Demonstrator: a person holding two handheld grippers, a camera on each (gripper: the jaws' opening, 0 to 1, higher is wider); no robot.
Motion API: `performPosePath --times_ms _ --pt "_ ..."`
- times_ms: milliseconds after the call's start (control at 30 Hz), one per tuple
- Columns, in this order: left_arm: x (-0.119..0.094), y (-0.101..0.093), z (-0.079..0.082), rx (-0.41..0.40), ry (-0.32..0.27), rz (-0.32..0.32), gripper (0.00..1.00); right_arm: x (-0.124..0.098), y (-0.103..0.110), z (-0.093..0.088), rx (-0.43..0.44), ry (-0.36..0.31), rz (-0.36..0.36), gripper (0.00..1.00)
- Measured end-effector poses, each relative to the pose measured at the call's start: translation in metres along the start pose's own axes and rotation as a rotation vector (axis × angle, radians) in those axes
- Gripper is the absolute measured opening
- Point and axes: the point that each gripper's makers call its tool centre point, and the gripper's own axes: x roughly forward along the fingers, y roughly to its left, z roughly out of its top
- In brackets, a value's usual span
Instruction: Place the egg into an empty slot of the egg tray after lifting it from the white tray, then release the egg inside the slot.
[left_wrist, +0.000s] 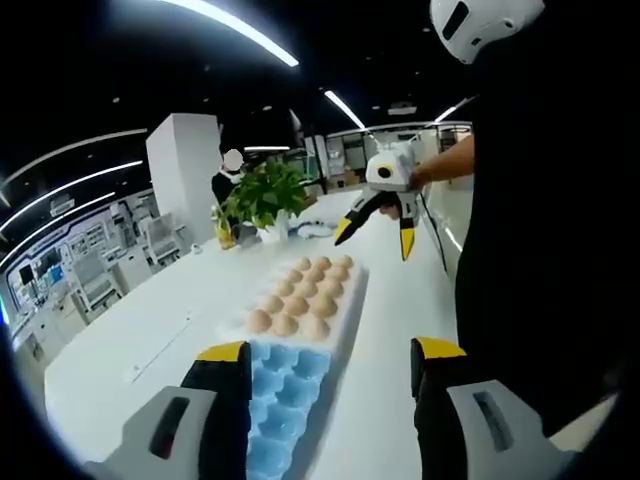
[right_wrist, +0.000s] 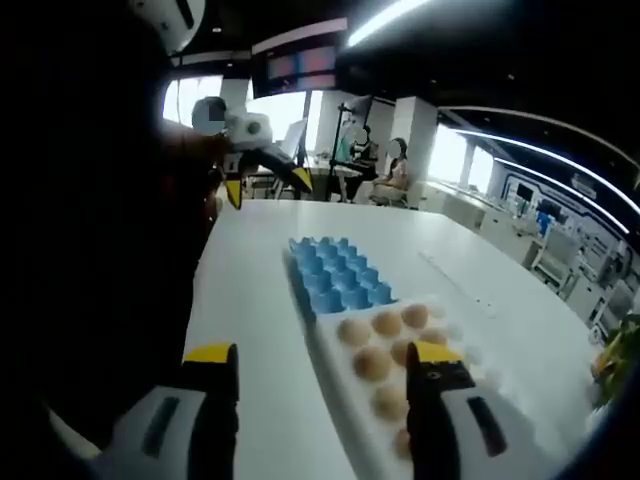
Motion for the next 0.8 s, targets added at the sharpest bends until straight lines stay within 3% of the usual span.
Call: performPosePath --times_ms 800 --pt "0.0003 -0.0007 -0.0069 -0.008 0.015 -0.012 0.64 0.0005 -0.0005 0.0013 -0.002 0.000 -0.008 0.69"
